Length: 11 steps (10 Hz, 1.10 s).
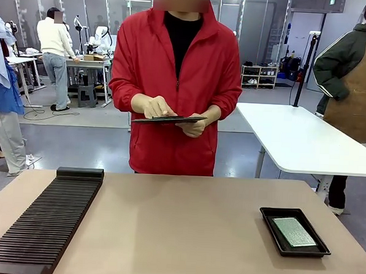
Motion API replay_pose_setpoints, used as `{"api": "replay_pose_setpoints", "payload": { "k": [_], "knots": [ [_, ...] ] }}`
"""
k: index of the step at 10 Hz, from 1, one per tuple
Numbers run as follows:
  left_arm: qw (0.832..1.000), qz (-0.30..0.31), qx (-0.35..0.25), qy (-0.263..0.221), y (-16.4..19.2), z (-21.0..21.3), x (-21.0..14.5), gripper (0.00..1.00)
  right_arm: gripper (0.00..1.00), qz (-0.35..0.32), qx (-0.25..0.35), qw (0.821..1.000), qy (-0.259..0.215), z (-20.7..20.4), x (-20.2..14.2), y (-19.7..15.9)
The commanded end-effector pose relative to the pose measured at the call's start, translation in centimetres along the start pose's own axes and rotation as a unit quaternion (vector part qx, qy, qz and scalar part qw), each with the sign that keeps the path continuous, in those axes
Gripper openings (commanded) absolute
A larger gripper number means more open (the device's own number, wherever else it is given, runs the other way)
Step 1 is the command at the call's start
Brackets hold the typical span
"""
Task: Inspect the PCB.
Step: Place the Blank PCB in the ESD tray.
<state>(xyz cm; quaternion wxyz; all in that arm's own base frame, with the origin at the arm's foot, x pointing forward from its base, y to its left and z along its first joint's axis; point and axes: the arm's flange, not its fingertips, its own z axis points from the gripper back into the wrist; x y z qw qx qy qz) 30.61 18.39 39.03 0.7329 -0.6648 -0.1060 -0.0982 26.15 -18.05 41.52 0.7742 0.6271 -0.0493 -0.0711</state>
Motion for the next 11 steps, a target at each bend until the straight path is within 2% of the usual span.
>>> {"api": "replay_pose_setpoints", "payload": {
  "k": [1,11],
  "knots": [
    [1.000,0.001,0.007,0.004,-0.04,0.00,0.06,1.00,1.00,0.010,0.006,1.000,-0.003,-0.06,-0.15,0.21],
    [1.000,0.001,0.007,0.004,-0.04,0.00,0.06,1.00,1.00,0.010,0.006,1.000,-0.003,-0.06,-0.15,0.21]
  ]
}}
